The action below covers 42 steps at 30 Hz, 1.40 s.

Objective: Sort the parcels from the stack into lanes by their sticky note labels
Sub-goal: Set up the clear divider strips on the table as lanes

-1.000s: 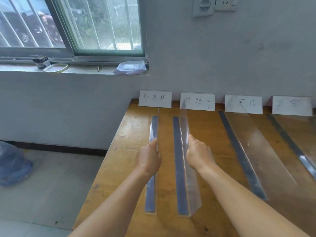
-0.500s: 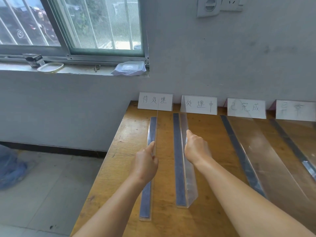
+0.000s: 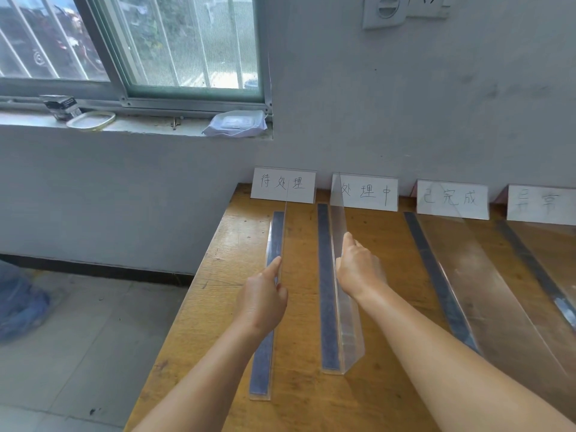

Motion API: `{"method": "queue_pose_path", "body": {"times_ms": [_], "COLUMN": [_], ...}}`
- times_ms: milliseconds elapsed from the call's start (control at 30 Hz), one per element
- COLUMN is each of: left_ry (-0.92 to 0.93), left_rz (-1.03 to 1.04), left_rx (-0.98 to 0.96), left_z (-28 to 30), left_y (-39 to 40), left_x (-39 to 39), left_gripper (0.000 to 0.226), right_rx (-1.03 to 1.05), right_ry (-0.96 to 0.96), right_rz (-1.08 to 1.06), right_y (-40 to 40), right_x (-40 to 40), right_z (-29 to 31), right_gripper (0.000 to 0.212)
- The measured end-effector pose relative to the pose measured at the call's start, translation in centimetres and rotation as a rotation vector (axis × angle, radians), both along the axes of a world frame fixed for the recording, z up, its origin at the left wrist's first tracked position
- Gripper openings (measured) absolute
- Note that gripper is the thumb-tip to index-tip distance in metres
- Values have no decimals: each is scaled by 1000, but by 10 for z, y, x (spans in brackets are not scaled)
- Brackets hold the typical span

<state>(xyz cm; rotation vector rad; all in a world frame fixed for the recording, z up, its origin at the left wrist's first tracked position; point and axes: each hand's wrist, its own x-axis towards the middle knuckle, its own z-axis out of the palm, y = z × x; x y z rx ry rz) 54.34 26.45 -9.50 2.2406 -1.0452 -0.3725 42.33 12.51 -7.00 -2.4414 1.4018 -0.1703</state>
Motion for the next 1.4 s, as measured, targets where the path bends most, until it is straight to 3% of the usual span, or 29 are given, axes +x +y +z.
{"method": "queue_pose_path", "body": {"times_ms": [133,367,633,867,1000,1133,1267,1400], "left_ry": [5,-18,-94,-282,-352,-414,-717,-1038], "left_rz": [0,20,13,-59,-96,-85,-10,193], "left_rx": [15,22,3,-133,-106,-50,87,201], "left_z": [1,8,28,52,58,69,90,125], "left_y": [1,2,30,82,114,143,163,178], "left_x": [0,-1,13,40,56,78,104,117], "left_gripper": [56,54,53,51,54,53,57,53], "right_rx": [37,51,-110,-325,-449,-444,-422,-356], "right_ry": [-19,-92,-188,-216,-164,-205,-320,-333], "right_rz": [22,42,401,609,739,819,784,716], "right_y": [6,15,41,66,74,91,114,125], "right_x": [-2,-6,31,92,128,152,179,203], "right_z": [1,4,21,44,57,66,77,83], "right_gripper": [69,77,62,59,35,25,21,25]}}
